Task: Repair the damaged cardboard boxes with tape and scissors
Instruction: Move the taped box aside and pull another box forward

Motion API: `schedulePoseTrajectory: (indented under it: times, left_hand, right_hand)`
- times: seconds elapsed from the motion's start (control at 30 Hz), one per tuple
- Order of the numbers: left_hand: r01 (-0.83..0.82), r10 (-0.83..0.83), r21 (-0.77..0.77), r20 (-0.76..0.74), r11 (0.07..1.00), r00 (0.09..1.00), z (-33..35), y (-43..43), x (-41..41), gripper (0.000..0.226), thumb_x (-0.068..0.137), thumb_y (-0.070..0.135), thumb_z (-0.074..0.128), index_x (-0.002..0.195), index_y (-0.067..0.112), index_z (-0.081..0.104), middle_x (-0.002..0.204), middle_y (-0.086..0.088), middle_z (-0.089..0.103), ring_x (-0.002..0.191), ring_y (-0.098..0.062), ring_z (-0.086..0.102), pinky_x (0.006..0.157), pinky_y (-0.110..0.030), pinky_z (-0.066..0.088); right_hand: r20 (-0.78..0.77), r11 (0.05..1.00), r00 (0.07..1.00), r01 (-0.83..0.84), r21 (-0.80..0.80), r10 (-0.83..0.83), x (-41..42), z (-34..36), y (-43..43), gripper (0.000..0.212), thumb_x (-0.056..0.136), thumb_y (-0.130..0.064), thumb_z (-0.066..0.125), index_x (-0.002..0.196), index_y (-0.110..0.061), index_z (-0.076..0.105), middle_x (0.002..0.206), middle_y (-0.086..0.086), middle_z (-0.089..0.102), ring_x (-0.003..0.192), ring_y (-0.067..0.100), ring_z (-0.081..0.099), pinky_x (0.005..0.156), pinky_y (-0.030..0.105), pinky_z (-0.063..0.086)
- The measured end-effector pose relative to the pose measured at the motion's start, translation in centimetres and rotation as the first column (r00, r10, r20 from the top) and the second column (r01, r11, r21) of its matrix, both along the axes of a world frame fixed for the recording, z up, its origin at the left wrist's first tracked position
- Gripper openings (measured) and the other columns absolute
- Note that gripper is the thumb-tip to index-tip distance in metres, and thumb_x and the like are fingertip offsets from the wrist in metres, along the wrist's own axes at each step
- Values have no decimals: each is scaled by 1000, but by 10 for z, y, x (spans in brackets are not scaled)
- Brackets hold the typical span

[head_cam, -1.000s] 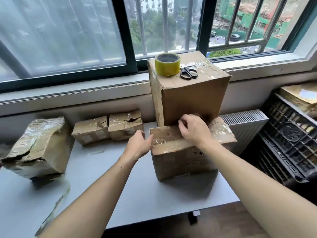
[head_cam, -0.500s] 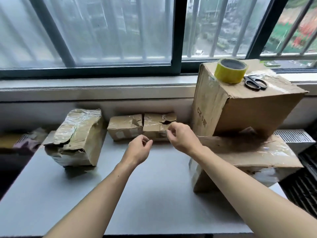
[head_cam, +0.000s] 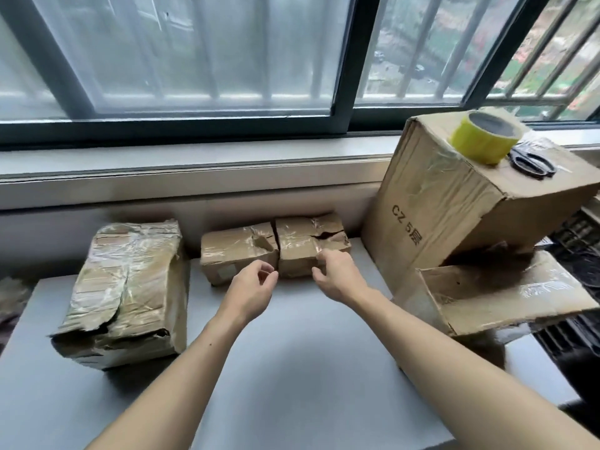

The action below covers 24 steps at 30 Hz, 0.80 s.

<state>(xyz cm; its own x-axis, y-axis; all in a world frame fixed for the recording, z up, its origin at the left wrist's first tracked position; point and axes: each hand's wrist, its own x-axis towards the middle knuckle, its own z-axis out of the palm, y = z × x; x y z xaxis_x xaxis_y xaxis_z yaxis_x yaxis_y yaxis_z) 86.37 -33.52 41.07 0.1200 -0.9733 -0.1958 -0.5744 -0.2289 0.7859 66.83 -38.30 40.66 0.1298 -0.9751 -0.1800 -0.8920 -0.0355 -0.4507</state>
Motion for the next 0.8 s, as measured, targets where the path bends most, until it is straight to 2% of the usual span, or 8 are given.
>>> schedulePoseTrajectory:
  times: [0.13, 0.23, 0.37, 0.43, 0.53, 0.67, 0.8]
  left_hand:
    - [-15, 17, 37, -35, 999, 999, -15, -6, 8, 12, 96, 30, 57, 103, 23, 64, 97, 9, 66, 89, 0, 58, 67, -9, 39]
    - [-68, 71, 48, -78, 997, 994, -22, -3, 11, 9, 96, 27, 58, 101, 23, 64, 92, 8, 67, 86, -1, 60, 65, -7, 42]
    - [-117, 123, 90, -59, 989, 991, -29, 0, 15, 8, 96, 29, 58, 100, 25, 64, 92, 8, 66, 86, 0, 59, 63, -6, 42]
    - [-134, 139, 111, -38, 985, 990, -30, -2, 18, 9, 97, 31, 57, 101, 27, 63, 93, 8, 65, 88, -2, 59, 60, -6, 42]
    - [-141, 144, 120, -13, 983, 989, -28, -8, 16, 9, 97, 32, 56, 102, 27, 63, 94, 8, 65, 87, -2, 59, 60, -7, 42]
    - [-116, 119, 116, -18, 986, 993, -24, -14, -3, 9, 97, 30, 56, 102, 26, 63, 93, 8, 65, 83, -2, 58, 61, -8, 41]
    - [-77, 81, 109, -34, 991, 996, -23, -17, -26, 7, 96, 31, 57, 100, 28, 62, 92, 7, 66, 84, -8, 61, 68, -18, 43]
  right_hand:
    - [-126, 999, 991, -44, 14, 46, 7, -23, -31, 56, 95, -40, 58, 140, -8, 45, 138, 15, 50, 131, 35, 39, 111, 42, 34]
    - [-218, 992, 968, -124, 30, 128, 12, -39, -58, 70, 92, -47, 62, 147, -13, 36, 145, 14, 44, 135, 34, 35, 111, 41, 32]
    - [-268, 971, 935, -205, 124, 232, 22, -61, -80, 74, 89, -48, 65, 152, -28, 30, 150, 19, 34, 140, 36, 28, 113, 43, 27]
    - [-263, 972, 939, -190, 139, 221, 24, -69, -83, 77, 90, -44, 66, 154, -33, 25, 153, 21, 29, 141, 37, 30, 114, 44, 28]
    - [-227, 988, 962, -154, 19, 154, 19, -72, -81, 60, 92, -29, 62, 147, -30, 37, 138, 14, 45, 124, 35, 47, 102, 42, 38]
    - [-201, 985, 968, -164, -56, 150, 3, -70, -66, 39, 93, -11, 53, 131, -18, 48, 121, 11, 55, 113, 33, 52, 91, 38, 37]
    - [-289, 972, 943, -206, -116, 165, -1, -69, -47, 47, 88, 1, 48, 132, -16, 47, 123, 11, 57, 118, 32, 50, 97, 37, 33]
